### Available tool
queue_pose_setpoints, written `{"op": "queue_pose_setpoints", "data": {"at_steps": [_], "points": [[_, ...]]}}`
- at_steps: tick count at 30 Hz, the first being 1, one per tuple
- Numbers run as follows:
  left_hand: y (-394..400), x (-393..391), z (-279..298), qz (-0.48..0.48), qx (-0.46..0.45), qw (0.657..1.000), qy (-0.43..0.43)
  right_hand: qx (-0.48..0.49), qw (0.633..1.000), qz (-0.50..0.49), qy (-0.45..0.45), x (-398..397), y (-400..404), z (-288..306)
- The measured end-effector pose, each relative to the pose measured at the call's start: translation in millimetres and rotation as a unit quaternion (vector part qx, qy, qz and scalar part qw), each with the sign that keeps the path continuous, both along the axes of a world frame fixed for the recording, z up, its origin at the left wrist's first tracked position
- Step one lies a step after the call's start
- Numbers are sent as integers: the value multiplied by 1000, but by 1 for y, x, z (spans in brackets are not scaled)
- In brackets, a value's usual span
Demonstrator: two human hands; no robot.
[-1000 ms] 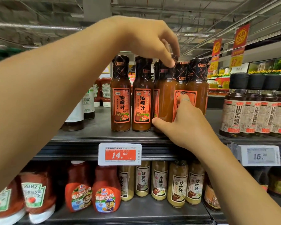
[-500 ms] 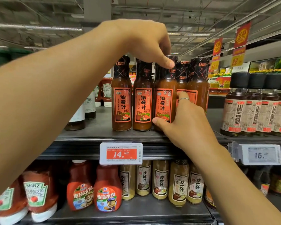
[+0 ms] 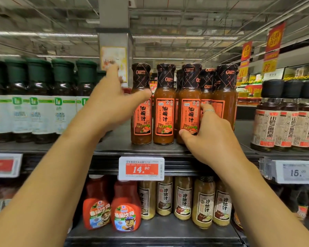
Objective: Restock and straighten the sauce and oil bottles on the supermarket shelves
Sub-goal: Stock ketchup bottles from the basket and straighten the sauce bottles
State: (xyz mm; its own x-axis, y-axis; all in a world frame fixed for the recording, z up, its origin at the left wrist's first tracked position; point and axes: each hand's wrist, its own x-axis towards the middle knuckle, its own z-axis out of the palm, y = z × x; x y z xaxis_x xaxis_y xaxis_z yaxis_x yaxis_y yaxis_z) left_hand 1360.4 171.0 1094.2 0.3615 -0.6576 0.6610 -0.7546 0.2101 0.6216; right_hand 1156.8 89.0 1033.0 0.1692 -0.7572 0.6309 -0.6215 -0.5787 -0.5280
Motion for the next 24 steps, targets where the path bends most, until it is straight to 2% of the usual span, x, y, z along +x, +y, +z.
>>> {"op": "queue_pose_setpoints", "data": {"at_steps": [3, 5, 12, 16, 21, 24], "points": [[-3, -1, -22, -75, 74, 990, 97, 2, 1000, 0, 3, 0, -1, 0], [-7, -2, -29, -112, 105, 981, 122, 2, 1000, 1, 7, 0, -2, 1], [-14, -2, -34, -101, 119, 983, 96, 2, 1000, 18, 8, 3, -3, 2], [-17, 1, -37, -101, 116, 985, 73, -31, 999, 9, 11, -6, 3, 2], [-21, -2, -40, -73, 110, 991, 10, -143, 985, -64, -76, -40, 2, 11], [-20, -4, -43, -70, 110, 991, 3, -132, 981, -125, -71, -51, -7, 7]]}}
